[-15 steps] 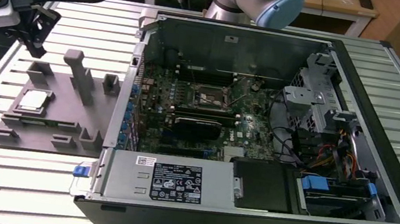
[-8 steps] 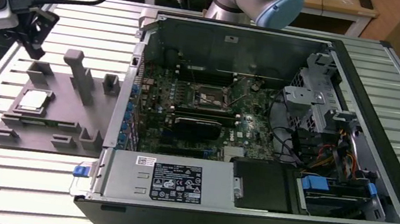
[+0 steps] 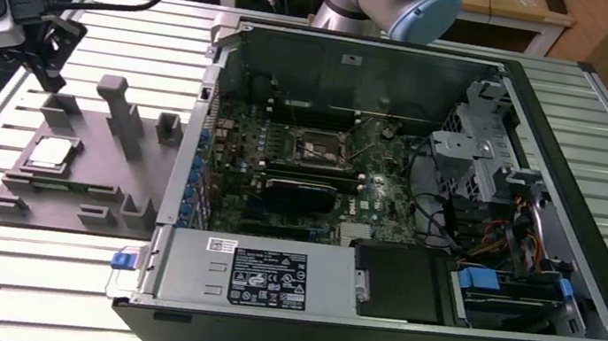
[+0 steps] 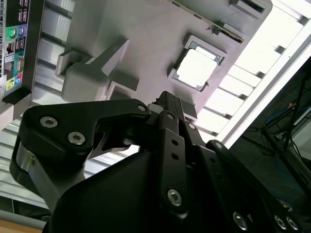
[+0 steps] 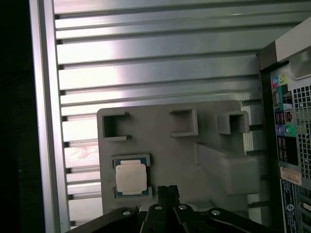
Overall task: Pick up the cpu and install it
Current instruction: 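Pick up the cpu and move it towards the insertion slot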
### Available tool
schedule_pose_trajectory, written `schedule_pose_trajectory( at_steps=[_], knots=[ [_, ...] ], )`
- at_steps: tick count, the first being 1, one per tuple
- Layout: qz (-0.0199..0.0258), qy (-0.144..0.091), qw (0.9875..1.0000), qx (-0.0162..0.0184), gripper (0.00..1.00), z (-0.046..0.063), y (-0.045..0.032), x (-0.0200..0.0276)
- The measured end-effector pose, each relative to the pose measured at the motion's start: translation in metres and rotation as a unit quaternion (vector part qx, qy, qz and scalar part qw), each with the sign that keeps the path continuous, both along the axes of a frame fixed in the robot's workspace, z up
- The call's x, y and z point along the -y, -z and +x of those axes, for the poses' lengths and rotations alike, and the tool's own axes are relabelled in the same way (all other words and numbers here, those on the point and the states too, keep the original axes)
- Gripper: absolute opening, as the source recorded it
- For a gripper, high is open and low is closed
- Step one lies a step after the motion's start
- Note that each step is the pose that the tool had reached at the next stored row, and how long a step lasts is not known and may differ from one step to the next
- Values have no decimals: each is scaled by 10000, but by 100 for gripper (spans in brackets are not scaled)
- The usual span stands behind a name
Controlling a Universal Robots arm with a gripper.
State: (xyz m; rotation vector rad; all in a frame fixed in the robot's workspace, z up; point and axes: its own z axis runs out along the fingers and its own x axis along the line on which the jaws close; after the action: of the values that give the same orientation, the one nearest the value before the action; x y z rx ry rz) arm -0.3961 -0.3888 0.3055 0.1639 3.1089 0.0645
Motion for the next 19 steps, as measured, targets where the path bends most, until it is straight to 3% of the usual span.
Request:
schedule_pose_trajectory(
  at_steps=[10,19],
  knots=[
    [0,0,10000,0,11,-33,72,0],
    [0,0,10000,0,11,-59,187,6]
  ],
)
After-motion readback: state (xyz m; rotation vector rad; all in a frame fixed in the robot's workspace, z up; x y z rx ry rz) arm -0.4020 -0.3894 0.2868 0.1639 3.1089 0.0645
